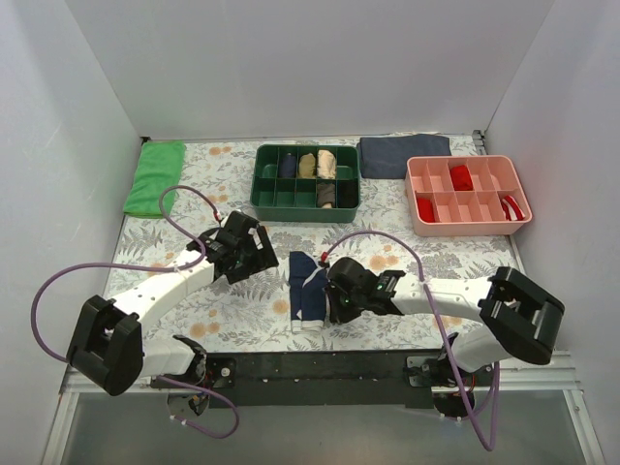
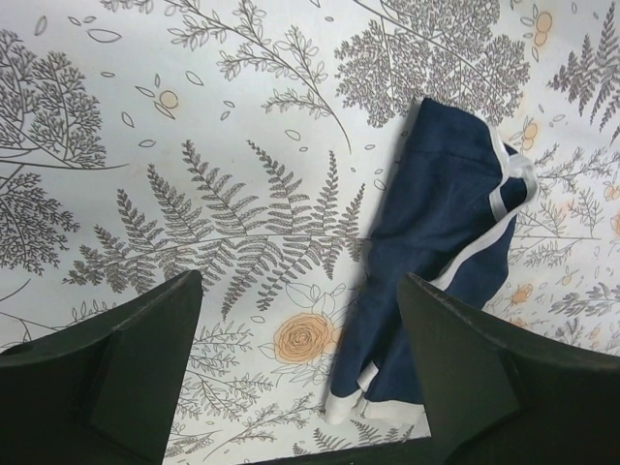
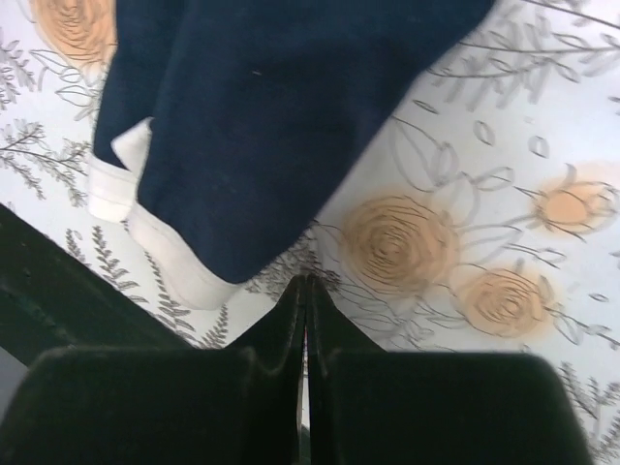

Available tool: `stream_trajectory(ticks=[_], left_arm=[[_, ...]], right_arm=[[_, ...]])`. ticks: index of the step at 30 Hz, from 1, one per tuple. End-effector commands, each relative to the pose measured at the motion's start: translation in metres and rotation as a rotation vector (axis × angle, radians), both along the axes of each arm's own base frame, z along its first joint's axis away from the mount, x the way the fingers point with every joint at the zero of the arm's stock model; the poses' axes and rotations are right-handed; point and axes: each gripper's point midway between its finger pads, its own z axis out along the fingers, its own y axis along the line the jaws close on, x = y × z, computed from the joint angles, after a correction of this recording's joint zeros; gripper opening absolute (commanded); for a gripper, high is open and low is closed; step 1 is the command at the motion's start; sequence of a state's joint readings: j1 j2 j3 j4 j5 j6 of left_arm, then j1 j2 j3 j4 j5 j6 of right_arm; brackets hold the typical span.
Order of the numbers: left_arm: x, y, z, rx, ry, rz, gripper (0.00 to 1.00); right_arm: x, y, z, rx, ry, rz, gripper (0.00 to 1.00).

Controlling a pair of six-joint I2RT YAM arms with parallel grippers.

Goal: Roll the underwear
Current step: Roll the underwear to the center of the board.

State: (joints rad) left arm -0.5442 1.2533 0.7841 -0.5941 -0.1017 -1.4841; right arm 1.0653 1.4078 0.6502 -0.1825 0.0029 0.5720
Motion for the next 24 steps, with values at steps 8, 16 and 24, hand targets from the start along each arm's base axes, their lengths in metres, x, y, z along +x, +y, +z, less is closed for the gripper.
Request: stream_trajectory(ticks=[8, 16, 24], left_arm=[[0.023, 0.02, 0.02, 0.004, -0.048, 0.04, 0.84], [0.029, 0.029, 0.026, -0.005, -0.06, 0.053, 0.84], [0.032, 0.034, 0.028, -0.011, -0.062, 0.07, 0.86]], right_arm=[[-0.006, 0.061, 0.014, 0.048, -0.022, 0.054, 0.01], [-0.001, 0.089, 0.023, 0.064, -0.049, 0.186, 0.04], [0.003, 0.052, 0.066, 0.014, -0.268, 0.322, 0.51]])
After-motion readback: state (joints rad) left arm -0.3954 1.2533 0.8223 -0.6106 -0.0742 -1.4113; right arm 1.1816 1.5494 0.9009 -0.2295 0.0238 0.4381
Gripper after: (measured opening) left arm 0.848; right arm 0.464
